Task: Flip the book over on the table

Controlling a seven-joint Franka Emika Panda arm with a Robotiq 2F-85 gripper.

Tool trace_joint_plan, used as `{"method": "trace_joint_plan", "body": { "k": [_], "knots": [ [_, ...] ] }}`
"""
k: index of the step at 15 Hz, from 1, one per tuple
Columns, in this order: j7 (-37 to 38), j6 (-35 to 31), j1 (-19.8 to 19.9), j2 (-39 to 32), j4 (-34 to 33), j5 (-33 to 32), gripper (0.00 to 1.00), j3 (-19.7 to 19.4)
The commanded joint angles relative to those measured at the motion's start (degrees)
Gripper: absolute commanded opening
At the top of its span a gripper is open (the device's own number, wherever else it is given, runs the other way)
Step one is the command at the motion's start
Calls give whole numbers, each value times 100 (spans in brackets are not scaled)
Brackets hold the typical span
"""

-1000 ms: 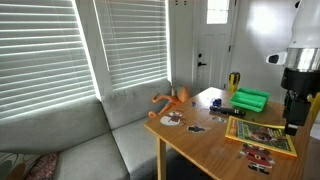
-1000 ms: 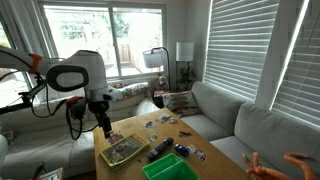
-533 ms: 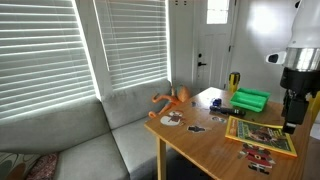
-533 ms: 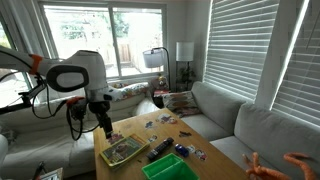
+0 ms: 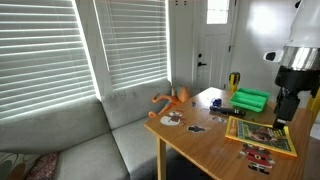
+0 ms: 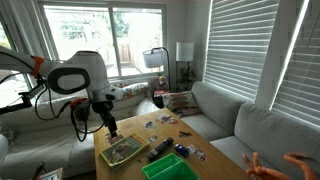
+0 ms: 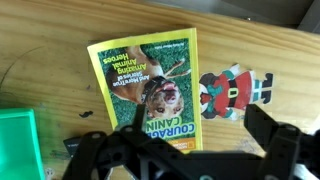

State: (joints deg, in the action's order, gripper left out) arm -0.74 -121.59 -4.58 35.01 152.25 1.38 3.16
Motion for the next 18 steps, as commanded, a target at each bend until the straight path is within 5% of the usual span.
{"method": "trace_joint_plan", "body": {
  "k": [1, 11, 13, 18],
  "knots": [
    [2, 14, -2, 0, -10, -1, 100, 0],
    [307, -210, 251, -580, 72, -171, 100, -7],
    [281, -282, 292, -655, 88, -282, 73, 3],
    [313, -851, 332, -881, 153, -466, 37, -13]
  ]
}}
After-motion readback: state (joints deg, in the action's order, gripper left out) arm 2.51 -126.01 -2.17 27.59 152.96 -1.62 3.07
